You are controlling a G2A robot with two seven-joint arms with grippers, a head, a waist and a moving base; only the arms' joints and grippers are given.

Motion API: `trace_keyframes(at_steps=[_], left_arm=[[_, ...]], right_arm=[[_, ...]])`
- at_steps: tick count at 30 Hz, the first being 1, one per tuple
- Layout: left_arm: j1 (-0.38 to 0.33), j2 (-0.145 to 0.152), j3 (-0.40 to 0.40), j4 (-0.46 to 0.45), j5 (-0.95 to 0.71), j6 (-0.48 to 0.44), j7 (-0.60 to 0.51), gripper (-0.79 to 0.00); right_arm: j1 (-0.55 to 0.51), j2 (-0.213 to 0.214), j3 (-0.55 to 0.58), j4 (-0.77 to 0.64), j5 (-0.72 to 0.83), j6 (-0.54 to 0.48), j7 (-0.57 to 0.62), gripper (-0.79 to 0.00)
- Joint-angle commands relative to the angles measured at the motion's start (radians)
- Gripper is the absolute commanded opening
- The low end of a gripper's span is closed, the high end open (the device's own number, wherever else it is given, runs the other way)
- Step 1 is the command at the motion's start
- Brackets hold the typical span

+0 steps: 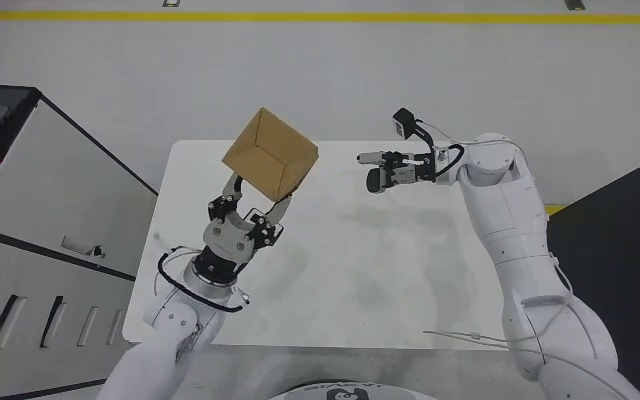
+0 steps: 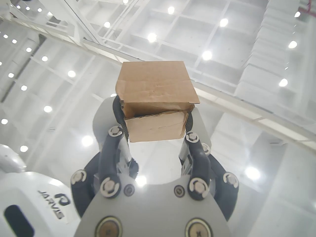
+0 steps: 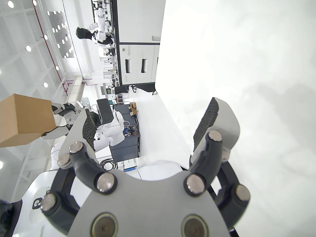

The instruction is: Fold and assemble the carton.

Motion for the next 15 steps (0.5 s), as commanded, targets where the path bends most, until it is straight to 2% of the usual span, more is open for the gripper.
trace_keyframes(at_steps=[1, 5, 13, 15], left_arm=[[-0.006, 0.001, -0.007, 0.0, 0.093, 0.0, -0.01, -0.785], [-0.007, 0.0, -0.017, 0.001, 0.168, -0.021, -0.025, -0.785], [-0.001, -0.003, -0.014, 0.002, 0.149, -0.033, -0.017, -0.785], [-0.018, -0.001, -0.031, 0.022, 0.264, -0.052, -0.017, -0.785]], right_arm=[[0.0, 0.0, 0.0, 0.0, 0.0, 0.0, 0.0, 0.0], [0.0, 0.0, 0.0, 0.0, 0.0, 0.0, 0.0, 0.0], [0.0, 0.0, 0.0, 0.0, 0.0, 0.0, 0.0, 0.0], [0.0, 0.0, 0.0, 0.0, 0.0, 0.0, 0.0, 0.0]])
